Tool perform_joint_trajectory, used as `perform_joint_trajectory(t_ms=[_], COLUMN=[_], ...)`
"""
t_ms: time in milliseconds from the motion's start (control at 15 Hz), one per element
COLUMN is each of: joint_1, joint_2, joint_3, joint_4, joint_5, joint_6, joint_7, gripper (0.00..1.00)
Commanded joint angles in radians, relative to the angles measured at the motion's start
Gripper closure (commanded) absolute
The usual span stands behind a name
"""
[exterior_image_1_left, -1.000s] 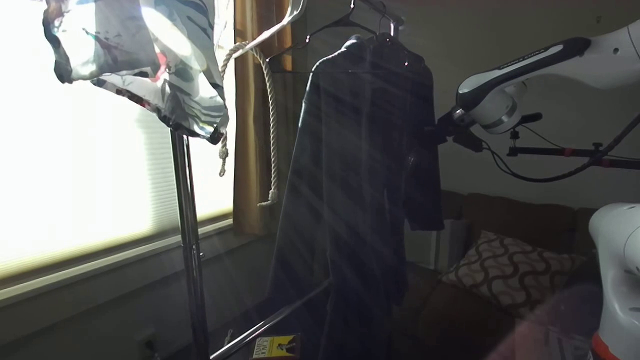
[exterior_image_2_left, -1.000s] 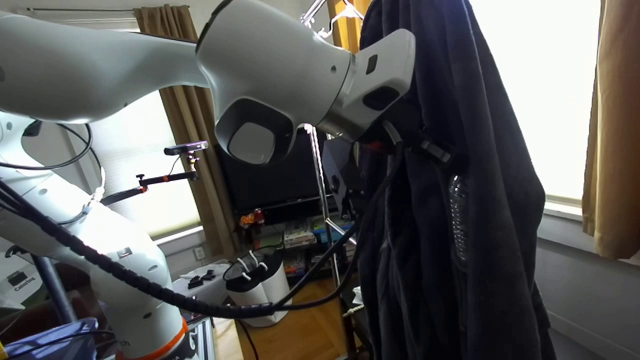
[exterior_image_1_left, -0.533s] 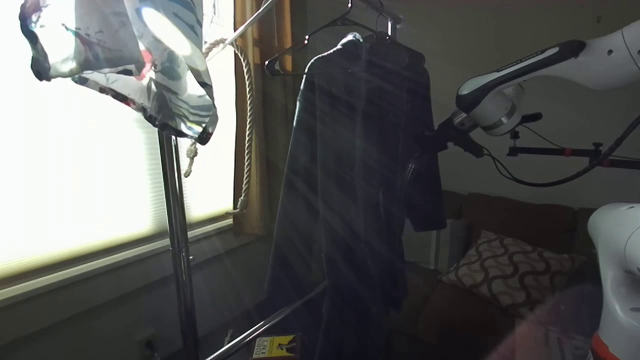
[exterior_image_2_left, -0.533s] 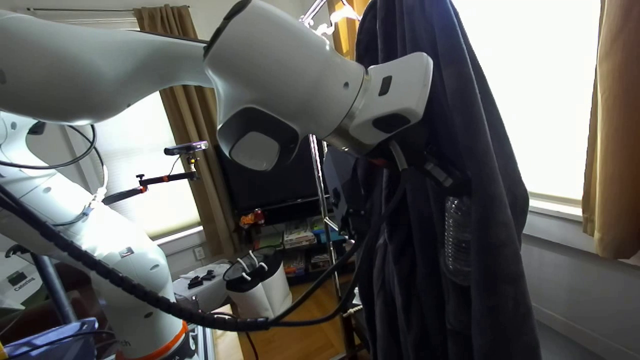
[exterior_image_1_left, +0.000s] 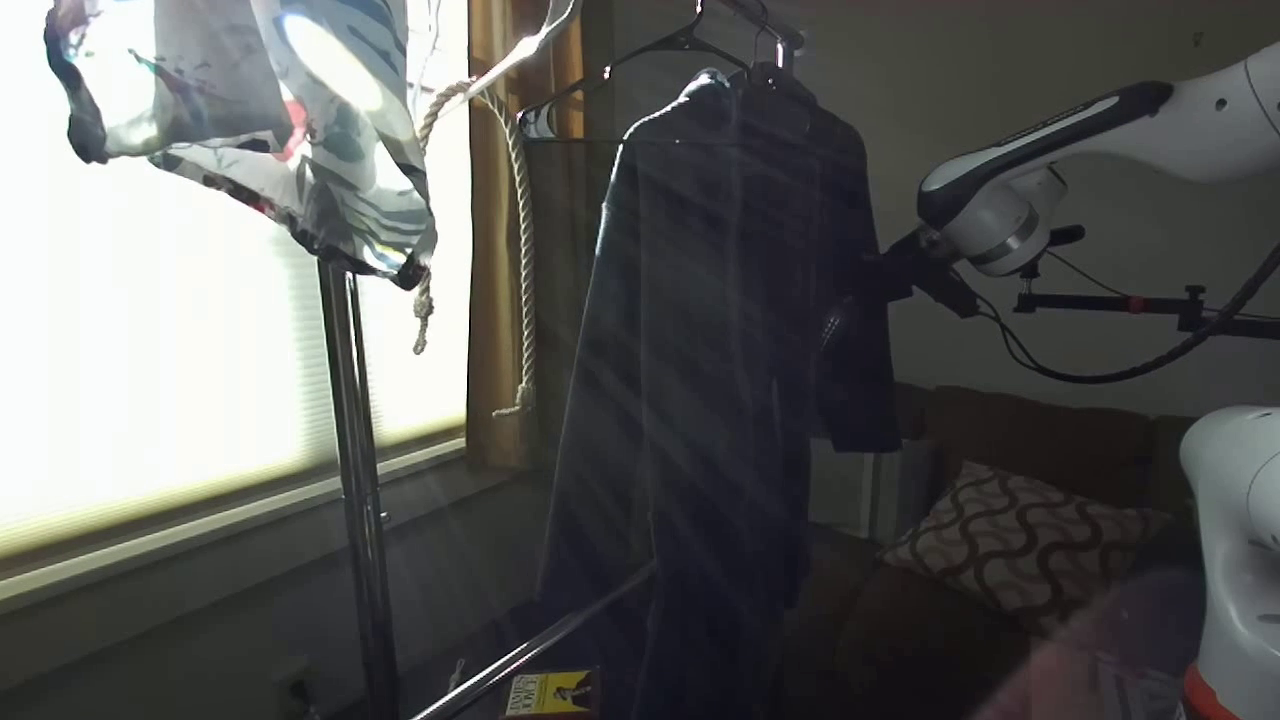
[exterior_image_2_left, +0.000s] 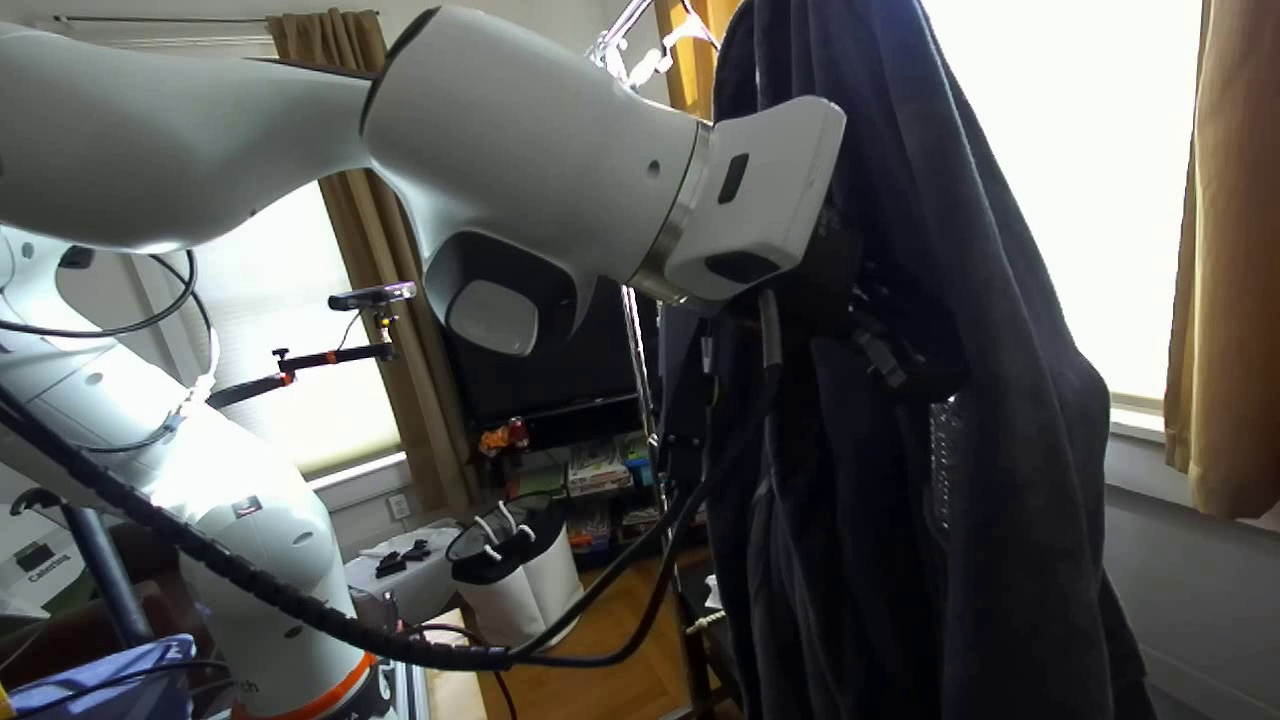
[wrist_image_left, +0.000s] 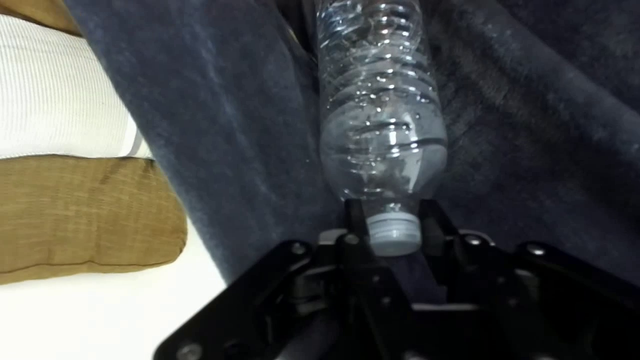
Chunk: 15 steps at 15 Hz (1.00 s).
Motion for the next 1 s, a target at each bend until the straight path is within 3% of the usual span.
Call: perform_joint_trajectory(t_ms=[0,533,933], joint_1=[-0.064,-0.124,-0.266], joint_2=[0.009,0.001,0.105], joint_3=[0.030,0.077,0.196], joint_4=[-0.042,-0.104,-0.176], joint_5=[0.041,0.126,0.041], joint_6=[0.095,0.296,0.100], joint_7=[0.121,0.296,0.308], gripper=[0.92,0.92,0.92])
